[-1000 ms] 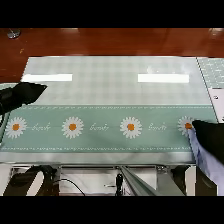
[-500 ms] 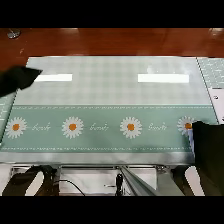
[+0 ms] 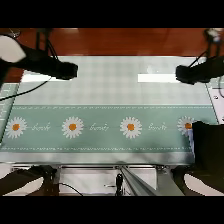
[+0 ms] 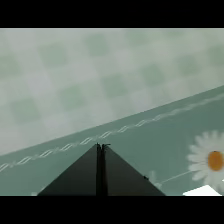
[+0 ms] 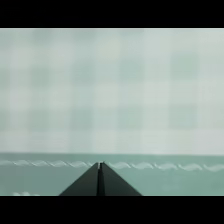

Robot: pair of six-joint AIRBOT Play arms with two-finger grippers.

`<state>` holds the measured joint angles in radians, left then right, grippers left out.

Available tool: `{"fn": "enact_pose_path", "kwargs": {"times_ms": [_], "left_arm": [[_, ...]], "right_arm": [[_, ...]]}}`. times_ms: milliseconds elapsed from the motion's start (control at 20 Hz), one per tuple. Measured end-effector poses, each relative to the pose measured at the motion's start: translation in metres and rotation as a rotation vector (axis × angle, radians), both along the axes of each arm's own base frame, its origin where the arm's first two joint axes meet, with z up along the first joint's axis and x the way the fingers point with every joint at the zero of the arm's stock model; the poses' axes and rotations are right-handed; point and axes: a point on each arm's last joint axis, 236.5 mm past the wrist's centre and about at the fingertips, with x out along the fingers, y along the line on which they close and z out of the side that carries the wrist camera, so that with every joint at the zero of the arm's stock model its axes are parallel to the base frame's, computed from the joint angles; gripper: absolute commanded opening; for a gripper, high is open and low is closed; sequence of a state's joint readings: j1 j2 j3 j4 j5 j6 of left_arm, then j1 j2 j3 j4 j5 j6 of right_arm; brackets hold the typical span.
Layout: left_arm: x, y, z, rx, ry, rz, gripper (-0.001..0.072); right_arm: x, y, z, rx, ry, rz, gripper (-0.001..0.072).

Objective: Fold the shirts.

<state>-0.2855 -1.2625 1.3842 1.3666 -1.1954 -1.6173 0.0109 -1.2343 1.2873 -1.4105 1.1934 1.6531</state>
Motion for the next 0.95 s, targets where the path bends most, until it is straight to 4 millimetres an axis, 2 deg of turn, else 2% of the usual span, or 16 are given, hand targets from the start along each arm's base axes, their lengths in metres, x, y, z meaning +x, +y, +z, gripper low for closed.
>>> {"fn": "enact_pose_path", "kwargs": {"times_ms": [50,150,300,550,950], "left_arm": [[0.001,0.009,-0.021,0.051,0.05,0.03,0.0028],[0.001,0.025,-0.048,0.12,0.122,0.073,0.0028],[0.0,0.04,-0.066,0.176,0.168,0.108,0.0029],[0.0,0.048,-0.074,0.207,0.19,0.127,0.0028],[0.0,0.051,-0.075,0.216,0.193,0.134,0.0028]], "right_arm": [[-0.002,0.002,-0.02,-0.03,0.065,0.009,0.0017],[-0.005,0.003,-0.047,-0.07,0.145,0.017,0.0017],[-0.004,0.003,-0.062,-0.105,0.181,0.021,0.0017],[-0.004,0.002,-0.069,-0.124,0.197,0.023,0.0017],[-0.004,0.001,-0.071,-0.131,0.2,0.023,0.0018]]}}
